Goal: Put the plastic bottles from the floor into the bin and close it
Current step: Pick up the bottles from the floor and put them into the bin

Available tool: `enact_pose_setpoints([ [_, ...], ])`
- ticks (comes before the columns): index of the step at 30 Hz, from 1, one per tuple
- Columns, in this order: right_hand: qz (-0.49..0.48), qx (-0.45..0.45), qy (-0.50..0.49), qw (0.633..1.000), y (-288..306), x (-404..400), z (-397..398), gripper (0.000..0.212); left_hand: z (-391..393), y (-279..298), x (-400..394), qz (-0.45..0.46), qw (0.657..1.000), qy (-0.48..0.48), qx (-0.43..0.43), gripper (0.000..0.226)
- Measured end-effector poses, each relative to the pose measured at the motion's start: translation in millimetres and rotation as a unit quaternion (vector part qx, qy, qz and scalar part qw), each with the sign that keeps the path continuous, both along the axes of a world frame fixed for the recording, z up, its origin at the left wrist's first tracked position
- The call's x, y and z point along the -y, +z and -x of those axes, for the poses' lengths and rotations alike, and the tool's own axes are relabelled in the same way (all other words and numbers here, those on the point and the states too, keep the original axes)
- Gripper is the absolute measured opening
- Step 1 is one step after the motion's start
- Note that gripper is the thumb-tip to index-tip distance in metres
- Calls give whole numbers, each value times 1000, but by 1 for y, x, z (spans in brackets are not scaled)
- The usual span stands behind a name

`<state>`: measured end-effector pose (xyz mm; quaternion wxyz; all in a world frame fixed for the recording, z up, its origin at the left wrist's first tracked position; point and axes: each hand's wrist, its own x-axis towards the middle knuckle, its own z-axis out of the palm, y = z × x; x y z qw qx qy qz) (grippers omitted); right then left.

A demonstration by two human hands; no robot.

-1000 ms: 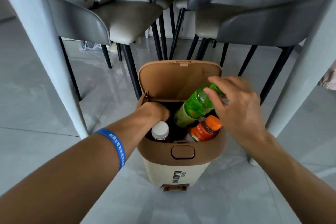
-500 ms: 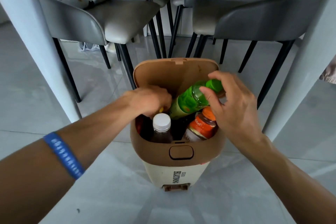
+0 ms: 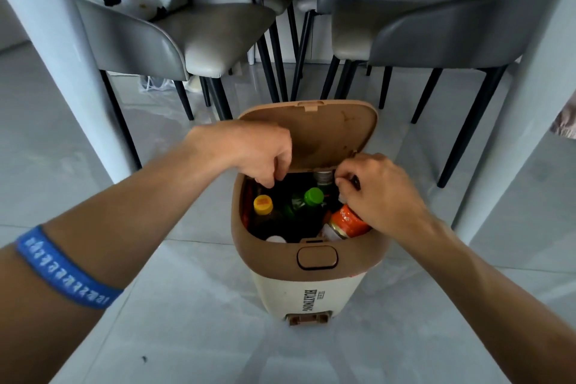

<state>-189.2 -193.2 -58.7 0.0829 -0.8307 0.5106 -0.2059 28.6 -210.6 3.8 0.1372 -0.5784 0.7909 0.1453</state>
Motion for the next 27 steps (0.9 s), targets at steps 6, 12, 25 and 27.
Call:
enact_pose_setpoints([
  [6, -106, -59, 50, 991, -10, 0, 10, 16, -16, -19, -12, -8, 999, 31, -42, 22],
  [12, -94, -30, 29, 995, 5, 5, 31, 25, -33, -18, -32, -87, 966, 242, 36, 42],
  [25, -20, -120, -24, 992, -21, 7, 0, 14, -44, -63, -31, -16, 864, 392, -315, 16],
  [27, -30, -157, -1, 987, -23, 8, -4, 21, -43, -66, -31, 7, 867, 387, -314, 18],
])
